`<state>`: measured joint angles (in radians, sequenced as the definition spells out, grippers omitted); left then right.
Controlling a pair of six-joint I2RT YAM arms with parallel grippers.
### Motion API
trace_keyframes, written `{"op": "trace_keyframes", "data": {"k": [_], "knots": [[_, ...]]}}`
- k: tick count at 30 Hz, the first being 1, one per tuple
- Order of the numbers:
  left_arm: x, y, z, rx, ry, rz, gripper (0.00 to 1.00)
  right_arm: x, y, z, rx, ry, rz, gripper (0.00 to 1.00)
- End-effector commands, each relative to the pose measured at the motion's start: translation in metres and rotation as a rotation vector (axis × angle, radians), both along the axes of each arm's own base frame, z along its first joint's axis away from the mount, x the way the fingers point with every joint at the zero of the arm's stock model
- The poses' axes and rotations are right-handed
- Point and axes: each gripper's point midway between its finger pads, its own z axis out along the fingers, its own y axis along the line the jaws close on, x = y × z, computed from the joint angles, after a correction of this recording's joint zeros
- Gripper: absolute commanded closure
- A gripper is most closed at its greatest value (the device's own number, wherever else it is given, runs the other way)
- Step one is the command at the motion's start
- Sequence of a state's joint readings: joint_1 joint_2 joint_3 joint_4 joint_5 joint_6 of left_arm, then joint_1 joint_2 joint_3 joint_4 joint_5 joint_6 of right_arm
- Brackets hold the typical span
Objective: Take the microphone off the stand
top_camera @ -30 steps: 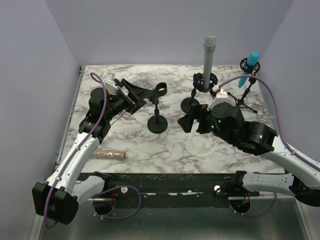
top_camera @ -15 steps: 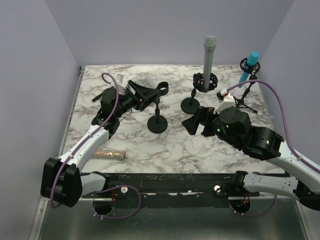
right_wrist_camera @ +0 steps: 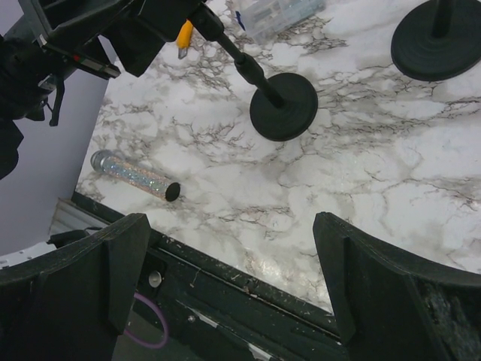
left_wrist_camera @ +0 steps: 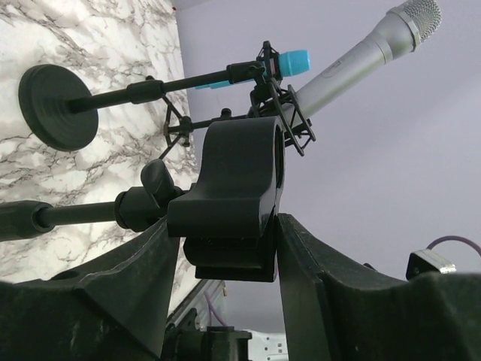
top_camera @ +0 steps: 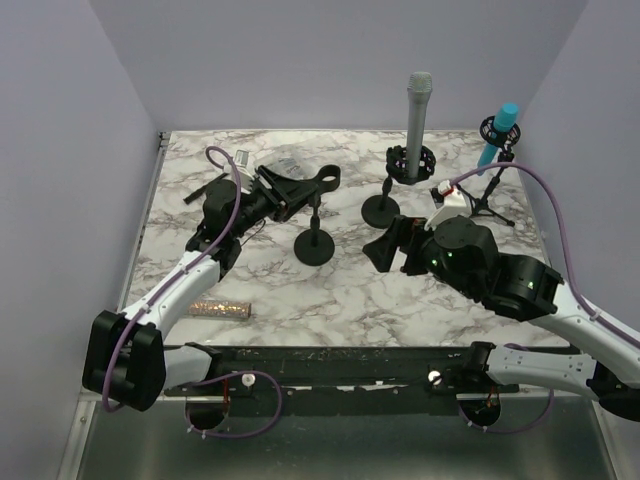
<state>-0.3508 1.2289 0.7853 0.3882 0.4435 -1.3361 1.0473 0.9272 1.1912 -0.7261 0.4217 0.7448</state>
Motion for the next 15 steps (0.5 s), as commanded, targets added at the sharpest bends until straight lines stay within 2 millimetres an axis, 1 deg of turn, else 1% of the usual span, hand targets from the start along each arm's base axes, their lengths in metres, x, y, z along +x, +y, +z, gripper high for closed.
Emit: {"op": "trace_keyframes", "data": {"k": [1,4,7,10,13,15], "knots": [[-0.006,0.000,-0.033,0.084,-0.016,-0.023,0.76,0.004,0.002,-0.003,0.007,-0.002,-0.027,0.00],[-0.008,0.001,-0.050,0.124,-0.010,-0.028,0.80,0.004,0.000,-0.007,-0.002,0.004,-0.029,0.00],[-0.011,0.004,-0.071,0.151,0.020,-0.026,0.81,0.004,-0.002,-0.011,-0.011,0.009,-0.036,0.00],[-0.014,0.004,-0.086,0.163,0.033,-0.032,0.84,0.003,-0.003,-0.014,-0.013,0.015,-0.041,0.00],[-0.017,0.006,-0.103,0.191,0.059,-0.035,0.84,0.003,-0.003,-0.018,-0.016,0.024,-0.044,0.00],[-0.017,0.008,-0.111,0.211,0.064,-0.033,0.85,0.003,-0.003,-0.021,-0.021,0.028,-0.043,0.00]]}}
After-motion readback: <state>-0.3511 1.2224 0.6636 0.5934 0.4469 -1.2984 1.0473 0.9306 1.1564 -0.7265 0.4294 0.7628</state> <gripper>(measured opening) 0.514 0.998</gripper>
